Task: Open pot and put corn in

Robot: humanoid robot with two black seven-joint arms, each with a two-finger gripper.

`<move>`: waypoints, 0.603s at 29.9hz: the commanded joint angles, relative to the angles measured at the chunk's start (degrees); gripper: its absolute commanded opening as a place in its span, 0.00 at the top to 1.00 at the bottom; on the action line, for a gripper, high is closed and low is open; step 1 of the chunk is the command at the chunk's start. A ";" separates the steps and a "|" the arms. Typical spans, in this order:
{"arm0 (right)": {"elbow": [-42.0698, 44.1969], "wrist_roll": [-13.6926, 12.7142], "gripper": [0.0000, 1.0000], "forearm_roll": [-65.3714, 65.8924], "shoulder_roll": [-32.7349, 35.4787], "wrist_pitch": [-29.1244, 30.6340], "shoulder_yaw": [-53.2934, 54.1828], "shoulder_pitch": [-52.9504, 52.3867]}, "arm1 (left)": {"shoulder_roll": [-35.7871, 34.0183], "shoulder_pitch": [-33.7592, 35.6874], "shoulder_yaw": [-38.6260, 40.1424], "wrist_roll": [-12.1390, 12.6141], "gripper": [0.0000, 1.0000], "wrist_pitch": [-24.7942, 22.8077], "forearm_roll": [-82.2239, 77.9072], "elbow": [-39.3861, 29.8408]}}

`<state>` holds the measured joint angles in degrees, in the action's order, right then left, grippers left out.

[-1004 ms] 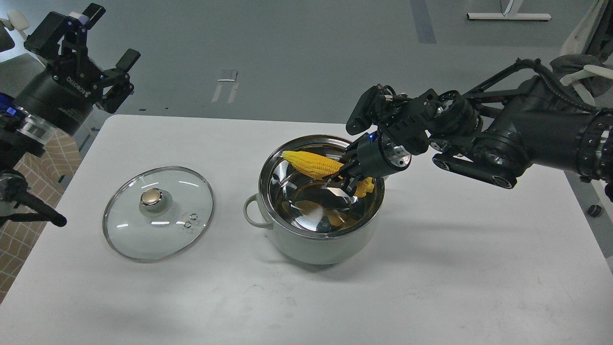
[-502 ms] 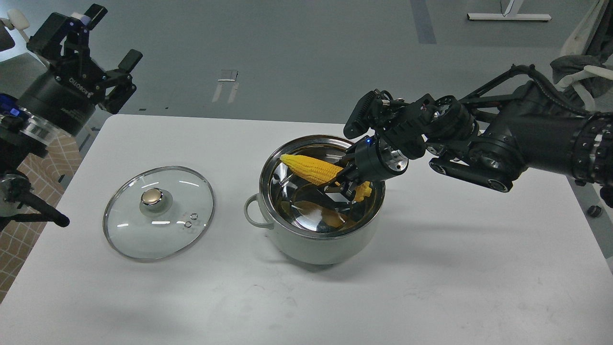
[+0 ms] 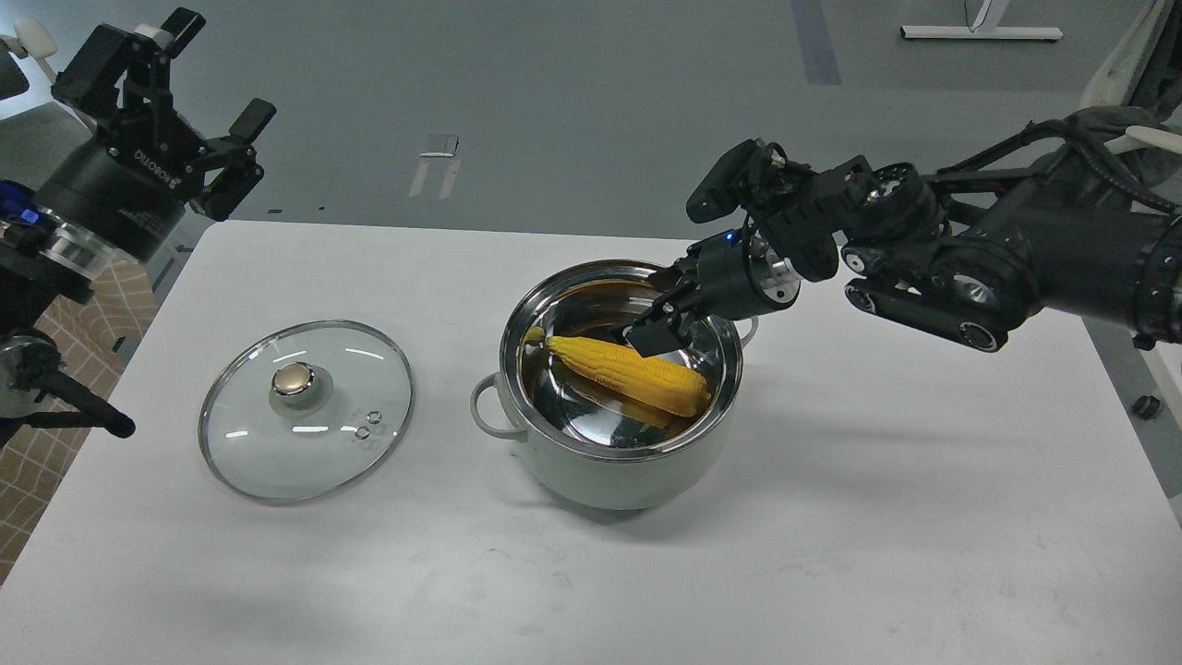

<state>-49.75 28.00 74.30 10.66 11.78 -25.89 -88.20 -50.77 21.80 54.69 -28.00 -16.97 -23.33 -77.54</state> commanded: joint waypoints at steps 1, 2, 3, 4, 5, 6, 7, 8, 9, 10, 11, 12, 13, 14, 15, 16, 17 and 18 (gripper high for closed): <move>2.29 0.00 0.00 -4.07 3.22 -1.93 3.82 0.57 | 0.76 0.09 0.07 0.00 0.02 0.18 -0.05 0.20; 2.46 0.00 0.00 -5.90 4.96 -3.24 5.57 1.27 | 1.11 0.18 0.16 0.00 0.02 0.62 -0.05 0.37; 2.38 0.00 0.00 -8.10 7.16 -4.56 7.33 2.24 | 1.29 0.35 0.16 0.00 0.02 1.41 -0.13 0.55; 2.38 0.00 0.00 -9.34 8.31 -5.10 8.48 2.94 | 1.46 0.53 0.07 0.00 0.02 1.85 -0.22 0.90; 2.46 0.00 0.00 -12.13 10.24 -6.06 10.75 4.78 | 1.73 0.96 0.07 0.00 0.02 2.03 -0.57 2.12; 2.46 0.00 0.00 -13.73 11.04 -6.59 12.17 5.93 | 1.90 1.23 0.07 0.00 0.02 1.86 -0.57 2.83; 2.46 0.00 0.00 -15.31 11.74 -7.20 13.58 7.16 | 2.08 1.67 0.07 0.00 0.02 1.59 -0.57 3.62; 2.55 0.00 0.00 -18.37 12.88 -8.43 16.55 9.87 | 3.04 2.54 -0.02 1.79 0.02 1.33 -0.49 4.93; 2.90 0.00 0.00 -21.53 13.67 -9.57 19.88 12.50 | 5.05 3.59 -0.02 4.16 0.02 0.80 -0.49 6.16; 3.08 0.00 0.00 -23.30 13.86 -10.02 21.48 13.75 | 6.29 4.21 -0.02 5.31 0.02 0.45 -0.49 6.87; 3.86 0.00 0.00 -26.54 14.21 -10.54 24.55 16.37 | 8.56 5.61 -0.02 7.15 0.02 -0.86 -0.49 8.71; 4.13 0.00 0.00 -28.05 14.38 -10.64 26.05 17.70 | 9.71 6.32 -0.02 7.87 0.02 -1.74 -0.40 9.77; 4.48 0.00 0.00 -29.37 14.47 -10.73 27.64 18.93 | 10.77 6.85 -0.02 8.40 0.02 -2.53 -0.49 10.91; 5.18 0.00 0.00 -31.65 14.82 -10.03 30.87 20.95 | 12.96 7.90 -0.02 8.75 0.02 -4.02 -0.49 13.27; 5.36 0.00 0.00 -33.67 15.61 -9.59 33.17 22.62 | 14.89 9.13 -0.28 8.75 0.02 -5.17 -0.49 15.56; 5.36 0.00 0.00 -34.82 16.14 -9.41 34.15 23.51 | 15.78 9.84 -0.54 8.75 0.02 -5.79 -0.57 16.71; 5.28 0.00 0.00 -37.36 16.75 -8.80 35.72 25.17 | 17.70 11.24 -0.63 8.75 0.02 -7.71 -0.66 19.07; 5.19 0.00 0.00 -38.78 16.93 -8.18 36.61 26.06 | 18.68 11.95 -0.63 8.75 0.02 -8.60 -0.84 20.40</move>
<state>-44.55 28.00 40.29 26.49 2.23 7.04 -65.52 -35.77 31.17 54.31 -19.40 -22.42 -23.84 -61.71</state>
